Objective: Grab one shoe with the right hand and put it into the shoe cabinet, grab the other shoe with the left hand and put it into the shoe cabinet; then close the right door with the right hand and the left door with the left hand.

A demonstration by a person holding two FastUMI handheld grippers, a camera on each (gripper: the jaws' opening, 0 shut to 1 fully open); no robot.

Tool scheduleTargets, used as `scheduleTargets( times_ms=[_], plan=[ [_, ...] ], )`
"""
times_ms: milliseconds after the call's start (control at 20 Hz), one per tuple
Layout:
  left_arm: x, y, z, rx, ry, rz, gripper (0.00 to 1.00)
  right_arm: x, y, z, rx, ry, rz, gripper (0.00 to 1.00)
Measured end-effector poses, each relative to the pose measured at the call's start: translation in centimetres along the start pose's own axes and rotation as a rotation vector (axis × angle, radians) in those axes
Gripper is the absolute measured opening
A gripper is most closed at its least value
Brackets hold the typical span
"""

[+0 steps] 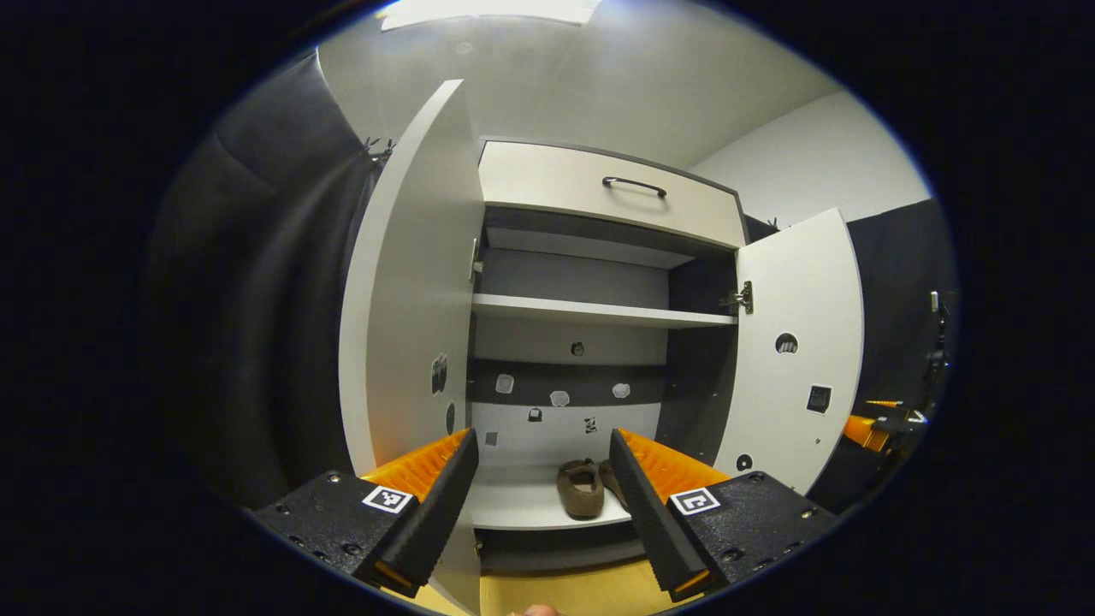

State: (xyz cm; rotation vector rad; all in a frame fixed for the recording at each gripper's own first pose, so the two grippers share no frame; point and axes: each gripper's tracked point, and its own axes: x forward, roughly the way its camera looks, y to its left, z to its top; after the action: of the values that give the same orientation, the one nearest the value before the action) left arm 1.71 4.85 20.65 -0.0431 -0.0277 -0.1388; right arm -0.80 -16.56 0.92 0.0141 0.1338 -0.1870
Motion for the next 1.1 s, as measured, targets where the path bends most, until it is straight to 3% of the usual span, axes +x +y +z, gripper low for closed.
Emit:
scheduleTargets(
  times_ms=[700, 1000, 1050, 1100],
  plan=[
    [-2.4, 2.1, -0.9, -0.008, 0.013, 0.078, 0.94, 1.1, 7.5, -0.5, 0.019, 0.012, 0.212, 0.98],
    [-2.9, 2.5, -0.8, -0.007, 0.013, 0.095, 0.93, 2.3, 9.0, -2.4, 0.017, 0.052, 0.250, 0.95],
    [-3.0, 2.5, -1.0, -0.008, 0.013, 0.098, 0.88, 2.5, 9.3, -2.6, 0.029, 0.054, 0.262, 0.95],
    [-3.0, 2.5, -0.9, -0.010, 0.012, 0.100, 0.92, 2.6, 9.5, -2.7, 0.039, 0.060, 0.276, 0.95]
  ],
)
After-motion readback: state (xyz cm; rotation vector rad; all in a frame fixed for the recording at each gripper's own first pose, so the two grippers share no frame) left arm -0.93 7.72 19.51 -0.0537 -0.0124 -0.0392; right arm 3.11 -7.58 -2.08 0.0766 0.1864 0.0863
